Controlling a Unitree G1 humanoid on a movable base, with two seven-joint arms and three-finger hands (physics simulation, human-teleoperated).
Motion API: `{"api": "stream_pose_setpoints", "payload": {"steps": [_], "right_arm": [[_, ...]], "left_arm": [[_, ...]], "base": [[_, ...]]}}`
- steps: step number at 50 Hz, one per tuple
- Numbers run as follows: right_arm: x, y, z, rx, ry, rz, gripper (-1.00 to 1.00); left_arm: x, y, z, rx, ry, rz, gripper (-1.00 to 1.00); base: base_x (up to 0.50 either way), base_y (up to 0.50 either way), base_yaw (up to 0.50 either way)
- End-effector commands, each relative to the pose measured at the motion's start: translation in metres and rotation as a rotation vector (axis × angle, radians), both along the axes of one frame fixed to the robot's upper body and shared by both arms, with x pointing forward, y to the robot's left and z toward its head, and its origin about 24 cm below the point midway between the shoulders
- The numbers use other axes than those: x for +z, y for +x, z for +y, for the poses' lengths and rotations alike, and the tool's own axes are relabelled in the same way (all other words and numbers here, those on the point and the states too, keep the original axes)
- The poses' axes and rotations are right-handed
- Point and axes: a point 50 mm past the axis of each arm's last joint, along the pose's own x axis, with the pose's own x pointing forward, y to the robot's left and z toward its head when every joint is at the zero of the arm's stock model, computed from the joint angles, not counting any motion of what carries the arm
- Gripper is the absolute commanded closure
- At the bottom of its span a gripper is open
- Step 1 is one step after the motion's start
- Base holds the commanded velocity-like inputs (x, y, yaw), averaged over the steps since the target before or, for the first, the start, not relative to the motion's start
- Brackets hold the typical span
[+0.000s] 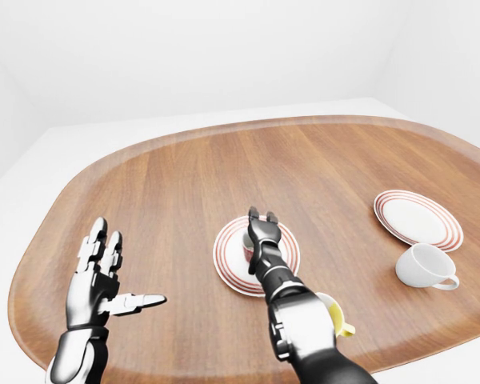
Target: Put the red mug on the left plate.
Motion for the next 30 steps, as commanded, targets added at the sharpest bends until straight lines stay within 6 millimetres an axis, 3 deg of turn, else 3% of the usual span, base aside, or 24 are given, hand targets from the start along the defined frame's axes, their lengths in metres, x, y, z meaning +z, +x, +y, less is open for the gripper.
{"api": "stream_pose_setpoints", "payload": {"steps": [1,6,13,21,26,30], "right_arm": [[-0.001,0.0,-0.001,0.004,-0.004,0.01,-1.0],[0.006,0.005,-0.002,-0.006,0.005,-0.012,-1.0],[0.066,0.044,-0.01,-0.048,0.093,-0.126,-1.0],[0.121,0.067,-0.02,-0.02,0.098,-0.258,-1.0],[0.134,0.07,-0.045,-0.08,0.066,-0.308,-1.0],[0.124,0.065,-0.057,-0.088,0.046,-0.287,-1.0]], "left_arm": [[0.0,0.0,0.0,0.0,0.001,0.002,-1.0],[0.0,0.0,0.0,0.001,0.001,0.001,-1.0],[0.001,0.0,-0.001,0.001,0.003,-0.002,-1.0],[0.002,-0.001,0.0,0.002,0.004,-0.005,-1.0],[0.003,-0.001,0.0,0.002,0.005,-0.009,-1.0],[0.003,-0.001,0.0,0.003,0.006,-0.011,-1.0]], "base": [[0.0,0.0,0.0],[0.0,0.0,0.0],[0.0,0.0,0.0],[0.0,0.0,0.0],[0.0,0.0,0.0],[0.0,0.0,0.0]]}}
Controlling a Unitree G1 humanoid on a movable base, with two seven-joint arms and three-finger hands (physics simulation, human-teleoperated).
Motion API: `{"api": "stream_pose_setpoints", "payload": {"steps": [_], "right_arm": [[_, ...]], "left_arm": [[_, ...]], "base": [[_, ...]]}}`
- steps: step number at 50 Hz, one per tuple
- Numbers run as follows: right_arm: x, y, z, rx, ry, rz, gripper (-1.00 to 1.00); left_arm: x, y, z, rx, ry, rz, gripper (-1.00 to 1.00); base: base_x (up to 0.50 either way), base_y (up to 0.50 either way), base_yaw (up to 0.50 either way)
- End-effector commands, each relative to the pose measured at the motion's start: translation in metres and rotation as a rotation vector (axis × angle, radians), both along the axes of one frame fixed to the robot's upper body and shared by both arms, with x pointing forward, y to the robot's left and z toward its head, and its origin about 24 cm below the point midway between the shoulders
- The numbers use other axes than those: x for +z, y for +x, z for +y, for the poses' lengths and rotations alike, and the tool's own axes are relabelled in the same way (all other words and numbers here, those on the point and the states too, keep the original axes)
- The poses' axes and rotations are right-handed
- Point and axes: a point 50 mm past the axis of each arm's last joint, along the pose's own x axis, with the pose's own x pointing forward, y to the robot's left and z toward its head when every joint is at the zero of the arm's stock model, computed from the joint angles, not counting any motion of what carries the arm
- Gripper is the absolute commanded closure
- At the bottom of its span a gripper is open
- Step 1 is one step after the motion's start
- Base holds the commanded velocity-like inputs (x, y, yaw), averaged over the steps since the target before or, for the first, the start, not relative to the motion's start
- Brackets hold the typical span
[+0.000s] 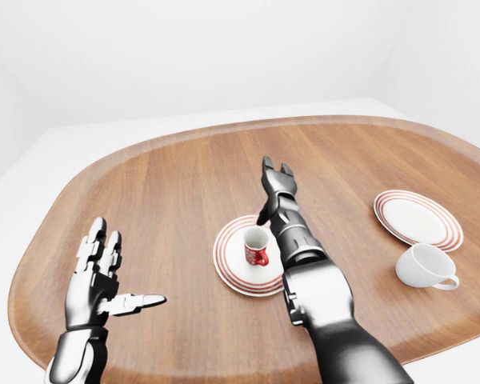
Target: Put the red mug on the left plate.
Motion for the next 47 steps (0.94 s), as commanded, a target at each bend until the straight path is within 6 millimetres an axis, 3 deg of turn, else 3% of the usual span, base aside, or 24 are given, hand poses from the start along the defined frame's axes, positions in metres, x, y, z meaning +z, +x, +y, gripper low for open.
{"api": "stream_pose_setpoints", "payload": {"steps": [1,6,9,11,21,27,32,35,47], "right_arm": [[0.015,0.001,-0.039,-0.06,-0.047,-0.07,-1.0],[0.0,-0.019,-0.06,-0.061,-0.048,-0.076,-1.0],[-0.005,-0.044,-0.068,-0.029,-0.079,-0.107,-1.0],[-0.002,-0.064,-0.073,-0.016,-0.091,-0.133,-1.0],[0.019,-0.114,-0.087,-0.068,-0.086,-0.273,-1.0],[0.018,-0.13,-0.086,-0.089,-0.131,-0.298,-1.0],[0.03,-0.158,-0.093,-0.13,-0.13,-0.337,-1.0],[0.031,-0.168,-0.093,-0.125,-0.075,-0.329,-1.0],[0.028,-0.165,-0.1,-0.156,-0.068,-0.33,-1.0]], "left_arm": [[0.002,-0.001,0.0,0.001,0.001,-0.007,-1.0],[0.002,-0.002,-0.001,-0.001,0.006,-0.007,-1.0],[0.002,-0.001,-0.001,-0.001,0.006,-0.008,-1.0],[0.002,-0.001,-0.003,-0.002,0.01,-0.006,-1.0],[0.002,-0.001,-0.002,-0.001,0.008,-0.007,-1.0],[0.002,-0.003,-0.001,0.0,0.005,-0.005,-1.0],[0.003,-0.002,-0.001,-0.002,0.007,-0.01,-1.0],[0.003,-0.002,-0.001,-0.003,0.007,-0.011,-1.0],[0.003,-0.002,-0.001,0.0,0.006,-0.009,-1.0]], "base": [[0.0,0.0,0.0],[0.0,0.0,0.0],[0.0,0.0,0.0],[0.0,0.0,0.0],[0.0,0.0,0.0],[0.0,0.0,0.0],[0.0,0.0,0.0],[0.0,0.0,0.0],[0.0,0.0,0.0]]}}
